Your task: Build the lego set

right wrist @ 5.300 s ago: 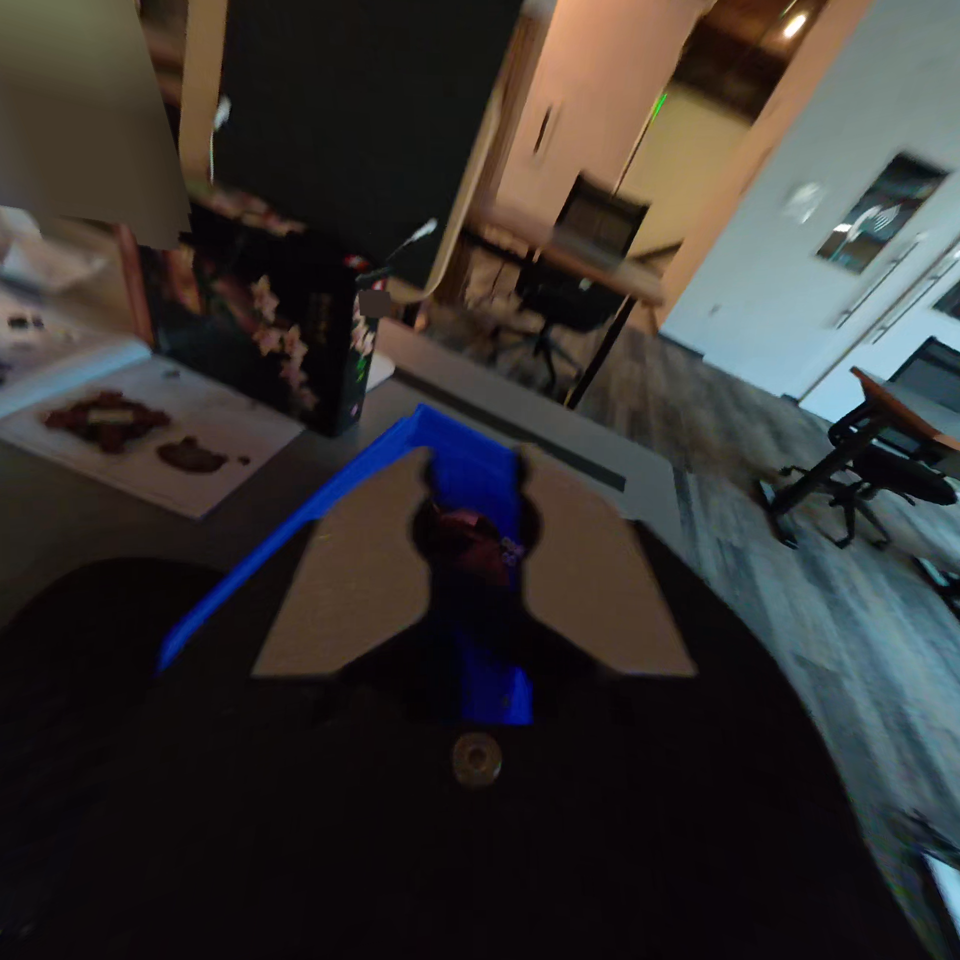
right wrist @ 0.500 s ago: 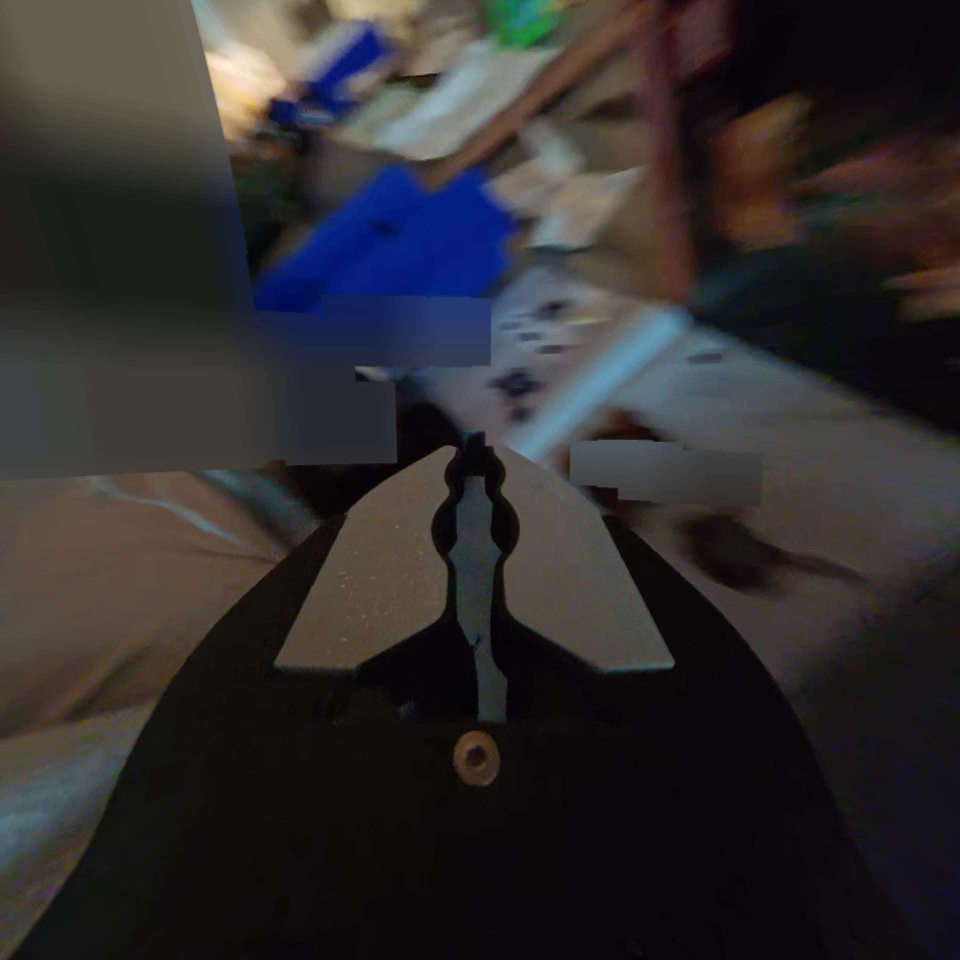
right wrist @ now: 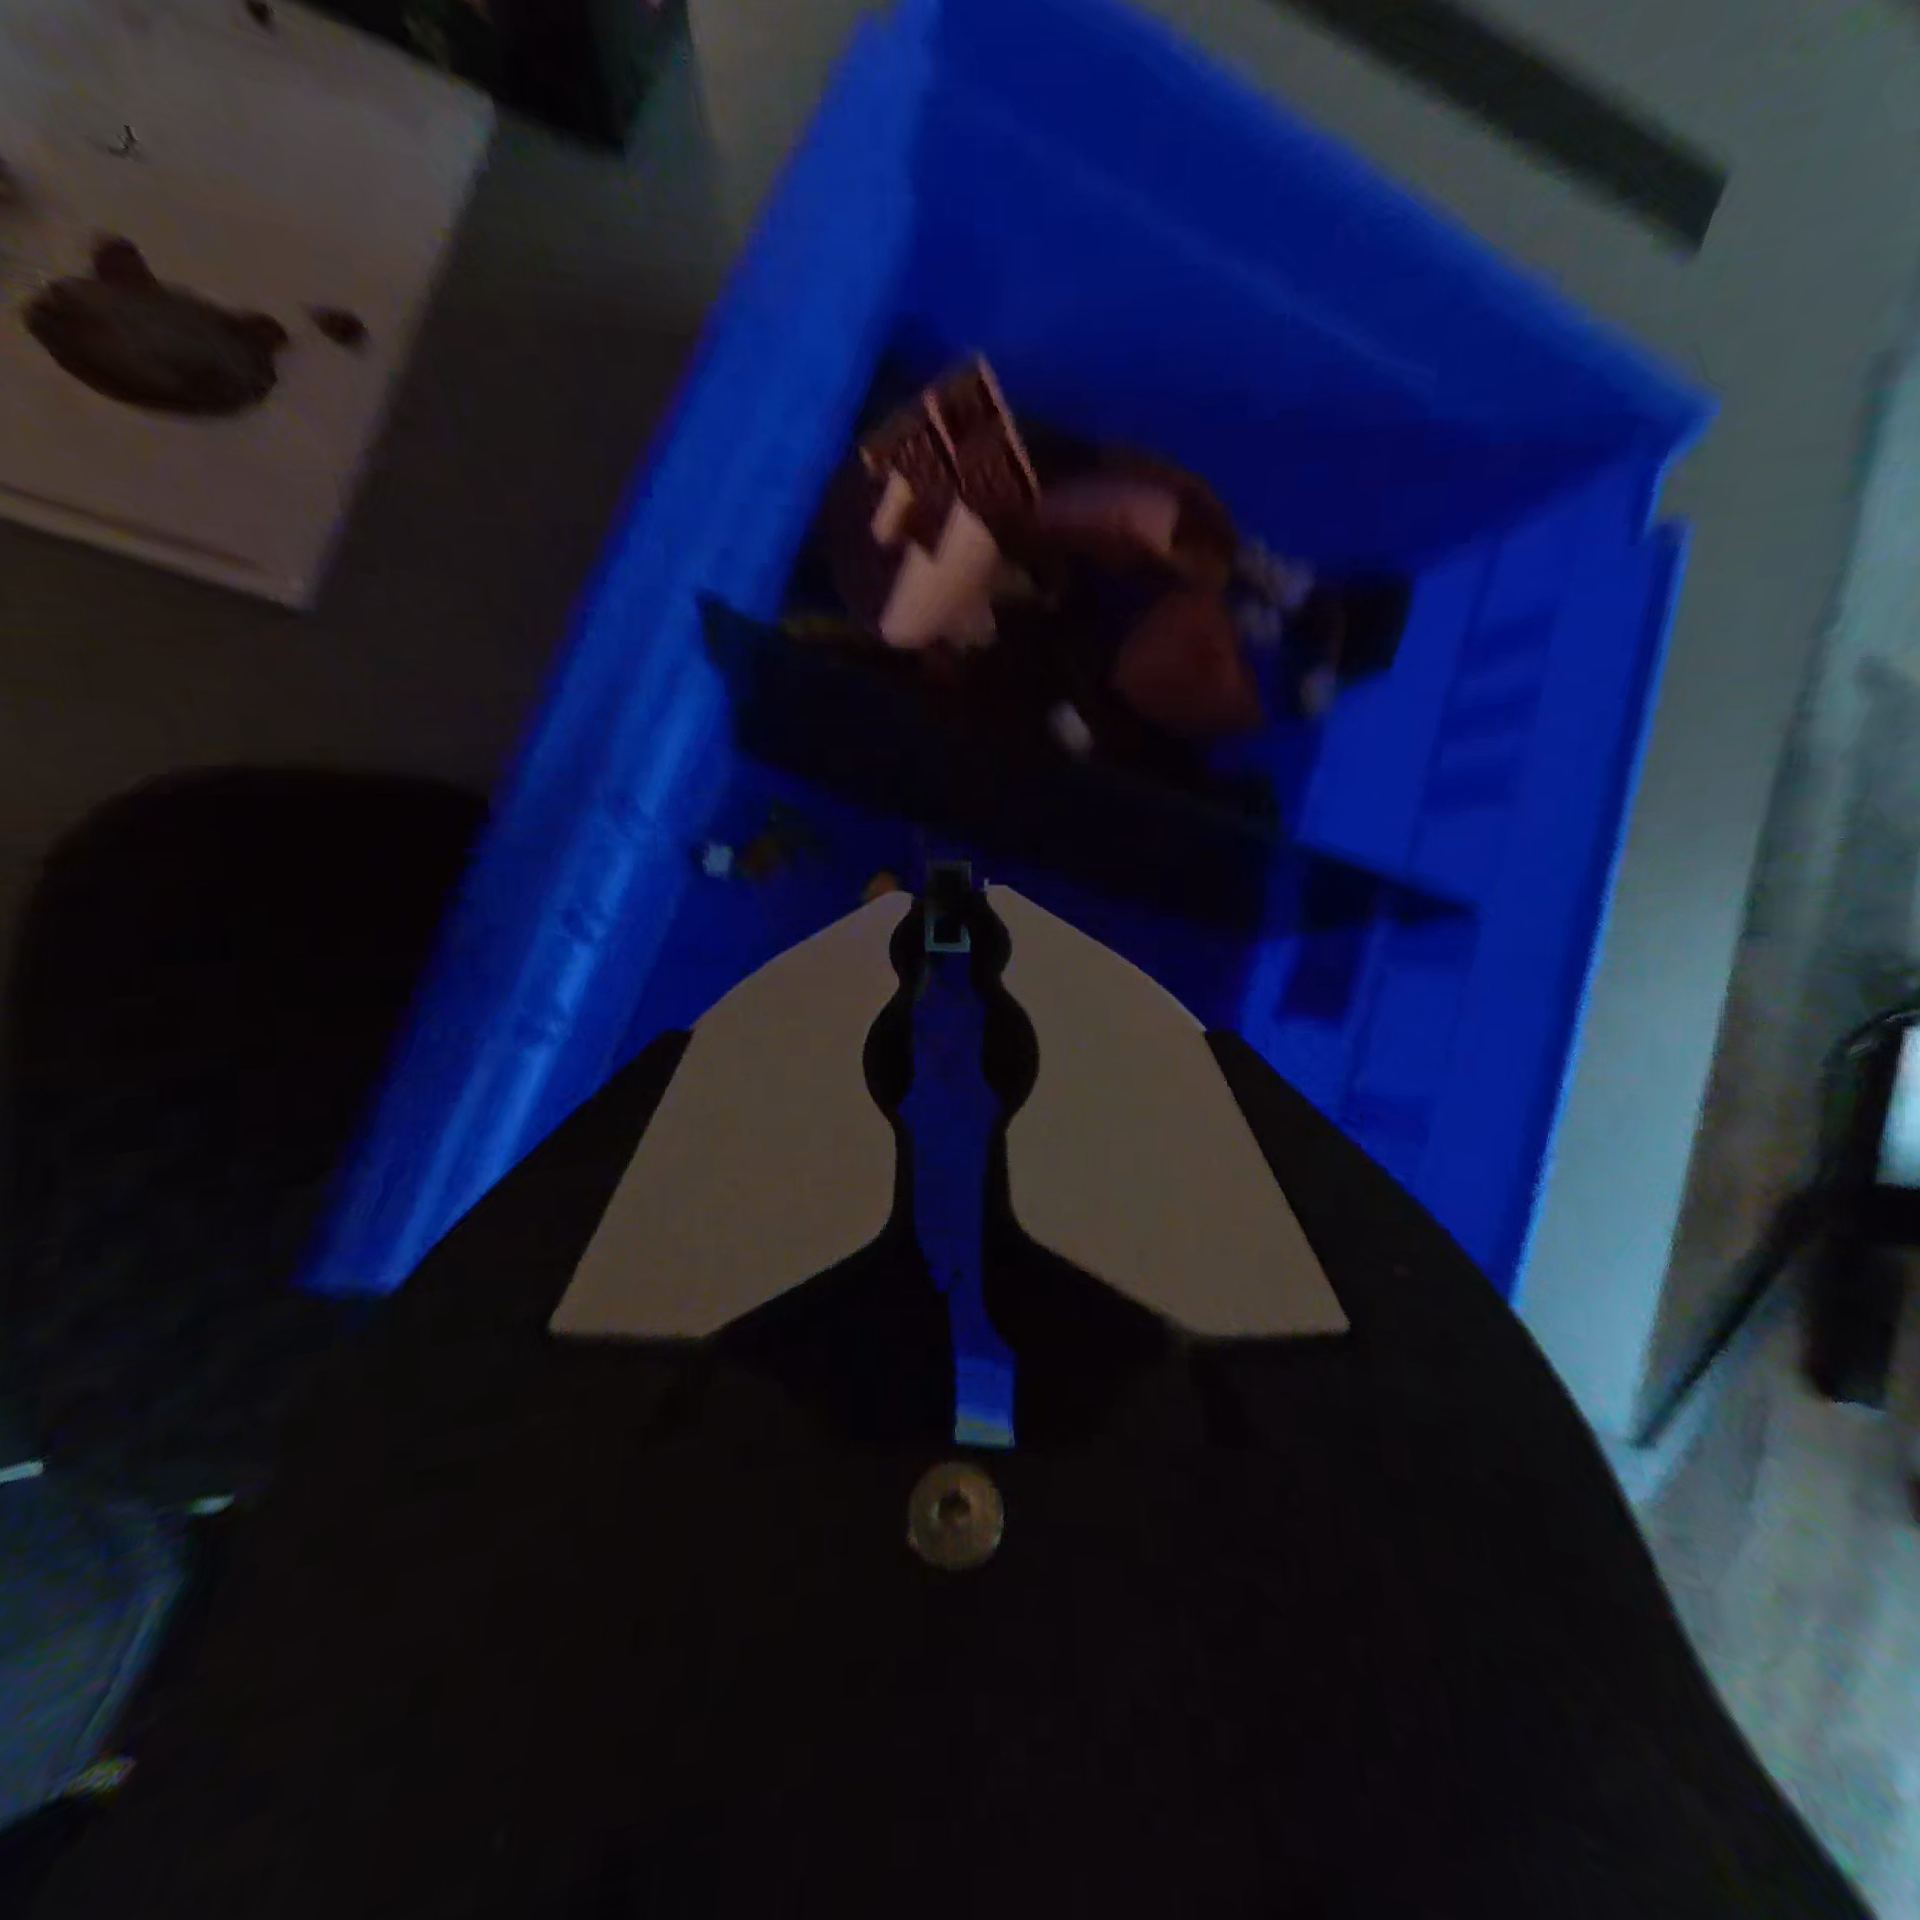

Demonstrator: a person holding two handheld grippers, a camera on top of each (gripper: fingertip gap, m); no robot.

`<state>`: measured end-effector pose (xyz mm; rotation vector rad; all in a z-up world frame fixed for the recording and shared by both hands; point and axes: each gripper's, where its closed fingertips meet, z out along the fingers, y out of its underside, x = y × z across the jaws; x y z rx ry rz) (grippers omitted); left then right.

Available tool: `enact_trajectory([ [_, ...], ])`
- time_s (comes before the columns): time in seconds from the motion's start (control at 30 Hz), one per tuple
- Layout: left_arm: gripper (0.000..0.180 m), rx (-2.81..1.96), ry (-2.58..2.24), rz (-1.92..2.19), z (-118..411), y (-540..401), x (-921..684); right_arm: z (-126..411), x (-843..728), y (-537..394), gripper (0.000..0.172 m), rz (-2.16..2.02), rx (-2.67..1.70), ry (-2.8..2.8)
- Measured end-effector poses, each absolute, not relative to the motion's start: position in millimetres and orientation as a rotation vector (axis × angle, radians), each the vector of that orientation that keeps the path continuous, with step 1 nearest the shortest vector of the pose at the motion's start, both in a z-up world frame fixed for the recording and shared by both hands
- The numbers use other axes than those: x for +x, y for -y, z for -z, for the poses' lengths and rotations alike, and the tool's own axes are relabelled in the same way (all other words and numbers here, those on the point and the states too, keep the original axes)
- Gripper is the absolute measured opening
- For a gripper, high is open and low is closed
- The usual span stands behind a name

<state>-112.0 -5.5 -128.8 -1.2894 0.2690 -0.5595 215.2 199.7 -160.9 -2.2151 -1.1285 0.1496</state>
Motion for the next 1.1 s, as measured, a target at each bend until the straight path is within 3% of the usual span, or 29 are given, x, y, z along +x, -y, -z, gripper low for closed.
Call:
enact_trajectory([
  [0.67, 0.006, -1.403, -0.128, 0.557, 138.3, -10.4, -124.3, 231.2, 263.7, -197.5, 0.007, -0.455, -2.406, 1.196],
  [0.9, 0.009, -1.524, -0.144, 0.610, 151.5, -21.2, -117.6, 226.8, 249.8, -201.7, 0.022, -0.580, -2.320, 1.226],
  [1.1, 0.010, -1.566, -0.128, 0.652, 156.6, -25.5, -117.7, 220.5, 242.4, -204.7, 0.049, -0.693, -2.242, 1.227],
])
